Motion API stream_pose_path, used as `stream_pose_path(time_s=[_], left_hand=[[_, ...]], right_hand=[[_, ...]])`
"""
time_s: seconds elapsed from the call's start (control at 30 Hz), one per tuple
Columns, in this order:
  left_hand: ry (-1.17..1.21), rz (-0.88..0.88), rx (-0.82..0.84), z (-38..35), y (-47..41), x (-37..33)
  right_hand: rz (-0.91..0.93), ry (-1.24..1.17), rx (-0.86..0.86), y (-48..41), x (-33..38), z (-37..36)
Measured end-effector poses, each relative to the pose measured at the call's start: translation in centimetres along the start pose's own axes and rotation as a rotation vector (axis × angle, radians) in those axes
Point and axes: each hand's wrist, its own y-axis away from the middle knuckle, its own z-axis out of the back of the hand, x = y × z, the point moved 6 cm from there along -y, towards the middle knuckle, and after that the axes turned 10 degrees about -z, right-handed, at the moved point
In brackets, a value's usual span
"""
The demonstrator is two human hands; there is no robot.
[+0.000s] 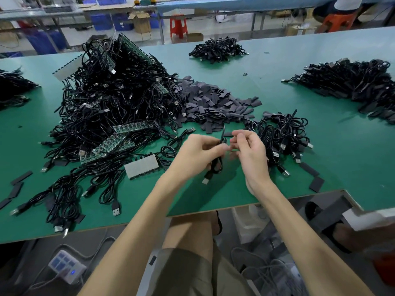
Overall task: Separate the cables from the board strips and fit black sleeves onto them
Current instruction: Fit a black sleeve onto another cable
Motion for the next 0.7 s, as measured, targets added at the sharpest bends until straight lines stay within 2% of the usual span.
stream_pose_path(time_s=[0.1,0.2,0.37,0.53,0.63,0.7], left_hand=[[0.193,-0.018,-0.001,-0.3,-2.1,-1.7],[0.264,0.004,0.032,-1.9,-5.1,-3.3],[0.398,0.138,0.109,-6.2,-9.2,-4.8],[0.292,0.092,-0.036,-5.2,-9.5,-2.4],[-0.034,0.007,-0.188,-2.4,-9.1,-0.5],[-0.178,0.006,-0.227,-1.2,-8.7,0.7]], right_hand=[[-0.018,0.163,0.082,0.2,-0.3,-1.0],[-0.007,0.224,0.143,0.8,-0.3,-2.0],[-0.014,0.398,0.180,0.5,0.0,-2.5],[0.002,0.374,0.190,0.5,-0.5,-2.1],[0.019,0.380,0.187,0.5,-0.5,-2.1],[0.012,0.372,0.183,0.5,-0.4,-2.3]])
